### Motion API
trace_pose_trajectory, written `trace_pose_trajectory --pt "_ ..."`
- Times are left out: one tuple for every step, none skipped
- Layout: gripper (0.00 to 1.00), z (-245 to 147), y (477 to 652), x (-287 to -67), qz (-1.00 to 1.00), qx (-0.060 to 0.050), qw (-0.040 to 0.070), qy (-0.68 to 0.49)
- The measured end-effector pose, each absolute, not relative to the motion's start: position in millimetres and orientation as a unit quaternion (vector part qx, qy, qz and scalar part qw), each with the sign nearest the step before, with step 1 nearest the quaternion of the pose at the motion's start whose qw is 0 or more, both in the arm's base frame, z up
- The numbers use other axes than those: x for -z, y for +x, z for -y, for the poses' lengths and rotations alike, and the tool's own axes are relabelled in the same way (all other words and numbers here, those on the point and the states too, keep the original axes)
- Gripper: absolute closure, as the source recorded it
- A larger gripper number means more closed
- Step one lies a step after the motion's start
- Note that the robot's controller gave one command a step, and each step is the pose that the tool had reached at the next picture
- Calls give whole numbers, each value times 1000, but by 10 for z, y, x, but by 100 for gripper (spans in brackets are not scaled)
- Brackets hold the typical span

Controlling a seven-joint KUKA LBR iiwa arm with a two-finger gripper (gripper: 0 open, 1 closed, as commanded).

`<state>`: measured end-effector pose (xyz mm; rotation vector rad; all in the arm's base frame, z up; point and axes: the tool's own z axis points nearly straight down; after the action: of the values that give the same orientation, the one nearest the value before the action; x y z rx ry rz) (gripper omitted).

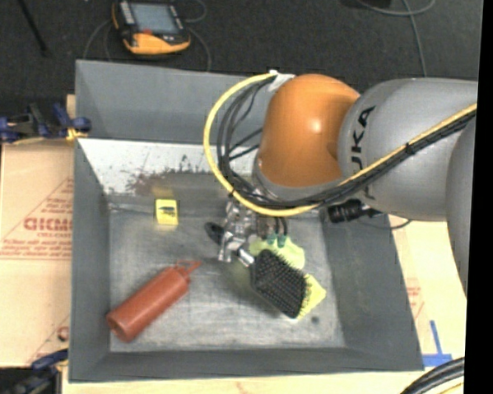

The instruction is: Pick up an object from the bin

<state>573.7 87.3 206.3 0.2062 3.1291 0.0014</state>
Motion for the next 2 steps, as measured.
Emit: trace_pose_trajectory --pt "0 -373 5708 -1767 -995 0 1 -96" --pt "0 -376 5709 -1770 -995 0 1 -95"
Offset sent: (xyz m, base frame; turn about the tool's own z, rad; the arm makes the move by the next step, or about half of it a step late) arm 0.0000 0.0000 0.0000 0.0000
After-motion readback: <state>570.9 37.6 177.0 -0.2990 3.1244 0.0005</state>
